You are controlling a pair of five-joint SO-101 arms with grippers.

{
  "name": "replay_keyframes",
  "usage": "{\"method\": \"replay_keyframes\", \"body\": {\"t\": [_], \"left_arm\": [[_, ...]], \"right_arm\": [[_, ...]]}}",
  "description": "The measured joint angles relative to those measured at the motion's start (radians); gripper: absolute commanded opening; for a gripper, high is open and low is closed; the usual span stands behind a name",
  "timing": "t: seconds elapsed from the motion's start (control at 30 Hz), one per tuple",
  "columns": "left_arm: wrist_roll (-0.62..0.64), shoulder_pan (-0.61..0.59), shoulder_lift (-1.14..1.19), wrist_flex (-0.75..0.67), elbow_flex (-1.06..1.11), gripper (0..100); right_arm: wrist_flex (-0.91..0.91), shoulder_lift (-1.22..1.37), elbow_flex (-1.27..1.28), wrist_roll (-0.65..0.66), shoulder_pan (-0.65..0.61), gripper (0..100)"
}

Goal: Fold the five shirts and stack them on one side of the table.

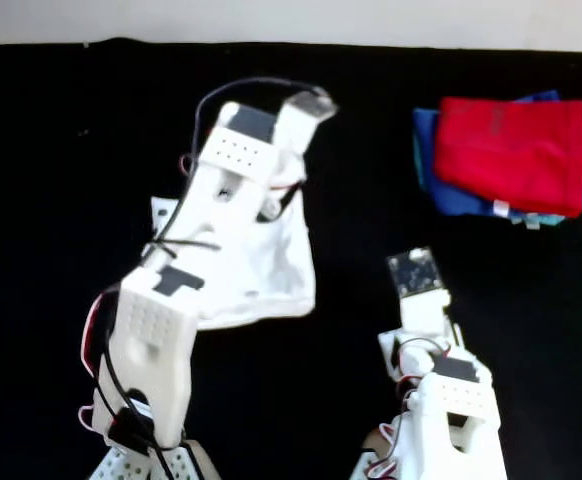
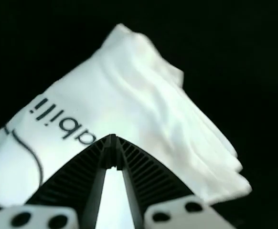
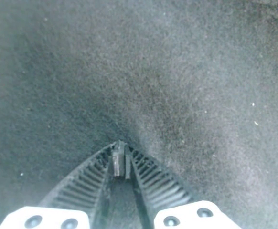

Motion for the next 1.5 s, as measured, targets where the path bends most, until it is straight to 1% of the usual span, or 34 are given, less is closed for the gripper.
{"method": "replay_keyframes", "body": {"t": [0.2, 0.3, 0.4, 0.67, 0.83, 0.93, 1.03, 1.17, 1.27, 1.4, 1.5], "left_arm": [[0.0, -0.002, 0.06, -0.121, 0.0, 1], [0.0, -0.032, 0.074, -0.189, 0.0, 1], [0.0, -0.069, 0.092, -0.207, 0.0, 1], [0.0, -0.078, 0.094, -0.181, 0.0, 1], [-0.002, -0.12, 0.063, -0.087, 0.0, 1], [-0.002, -0.169, 0.008, -0.012, 0.0, 1], [-0.002, -0.242, -0.009, 0.015, 0.0, 1], [-0.002, -0.35, -0.003, 0.017, 0.0, 1], [-0.028, -0.413, 0.063, -0.006, -0.002, 1], [-0.032, -0.474, 0.118, -0.017, -0.002, 1], [-0.031, -0.489, 0.118, -0.017, -0.002, 1]], "right_arm": [[0.0, 0.0, 0.0, 0.0, 0.0, 0.5], [0.0, 0.0, 0.0, 0.0, 0.0, 0.5], [0.0, 0.0, 0.0, 0.0, 0.0, 0.5], [0.0, 0.0, 0.0, 0.0, 0.0, 0.5], [0.0, 0.0, 0.0, 0.0, 0.0, 0.5], [0.0, 0.0, 0.0, 0.0, 0.0, 0.5], [0.0, 0.0, 0.0, 0.0, 0.0, 0.5], [0.0, 0.0, 0.0, 0.0, 0.0, 0.5], [0.0, 0.0, 0.0, 0.0, 0.0, 0.5], [0.0, 0.0, 0.0, 0.0, 0.0, 0.5], [0.0, 0.0, 0.0, 0.0, 0.0, 0.5]]}}
